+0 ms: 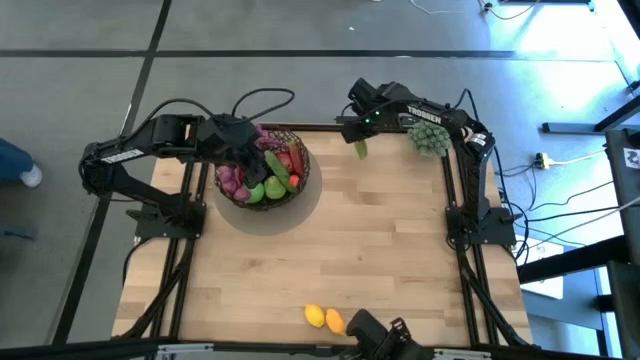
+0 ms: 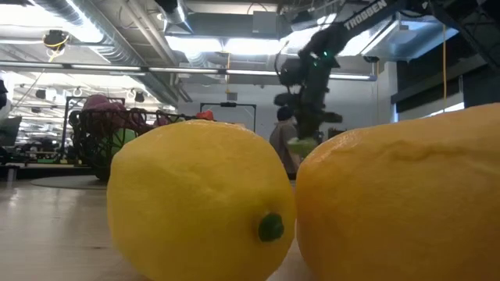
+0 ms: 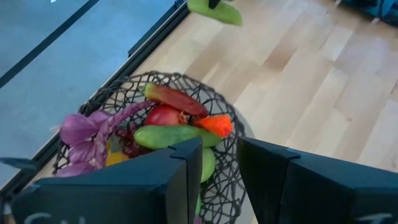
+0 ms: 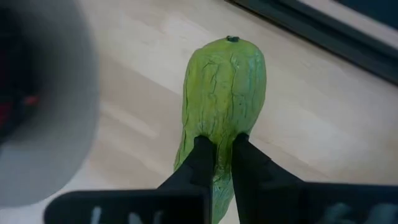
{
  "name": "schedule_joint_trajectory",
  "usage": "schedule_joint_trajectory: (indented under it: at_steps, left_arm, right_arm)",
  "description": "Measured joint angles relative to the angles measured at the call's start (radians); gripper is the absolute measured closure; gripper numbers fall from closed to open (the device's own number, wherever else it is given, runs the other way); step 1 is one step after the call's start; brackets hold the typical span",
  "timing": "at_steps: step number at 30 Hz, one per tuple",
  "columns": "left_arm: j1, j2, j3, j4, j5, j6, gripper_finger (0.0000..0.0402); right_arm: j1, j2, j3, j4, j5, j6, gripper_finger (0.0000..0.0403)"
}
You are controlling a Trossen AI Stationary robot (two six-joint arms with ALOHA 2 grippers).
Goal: Build produce basket
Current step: Put the green cucumber into the black wire basket
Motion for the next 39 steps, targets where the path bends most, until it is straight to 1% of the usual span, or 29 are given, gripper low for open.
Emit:
schedule_joint_trajectory:
  at_steps: [3, 8, 12, 15, 22, 28, 35, 39]
  left_arm:
    - [0.000, 0.000, 0.000, -0.027, -0.002, -0.005, 0.0311]
    - [0.000, 0.000, 0.000, -0.083, -0.034, -0.029, 0.0311]
    - [0.000, 0.000, 0.000, -0.083, -0.038, -0.050, 0.0311]
    - [0.000, 0.000, 0.000, -0.083, -0.060, -0.054, 0.0311]
    - [0.000, -0.010, 0.000, -0.081, -0.085, -0.072, 0.0311]
    - [0.000, -0.008, 0.000, -0.081, -0.085, -0.072, 0.0311]
    - [0.000, -0.008, 0.000, -0.081, -0.084, -0.074, 0.0311]
    - [0.000, -0.008, 0.000, -0.081, -0.083, -0.075, 0.0311]
  right_arm:
    - [0.033, 0.000, 0.079, -0.026, 0.000, -0.015, 0.0381]
    - [0.100, -0.001, 0.225, -0.035, 0.000, -0.038, 0.0380]
    - [0.151, -0.003, 0.327, 0.008, -0.003, -0.042, 0.0379]
    - [0.188, -0.003, 0.370, 0.068, -0.004, -0.049, 0.0381]
    - [0.276, 0.012, 0.378, 0.242, -0.084, -0.056, 0.0381]
    - [0.334, 0.097, 0.378, 0.346, -0.106, -0.075, 0.0381]
    - [0.355, 0.205, 0.378, 0.411, -0.121, -0.149, 0.0381]
    - [0.360, 0.247, 0.378, 0.498, -0.170, -0.224, 0.0381]
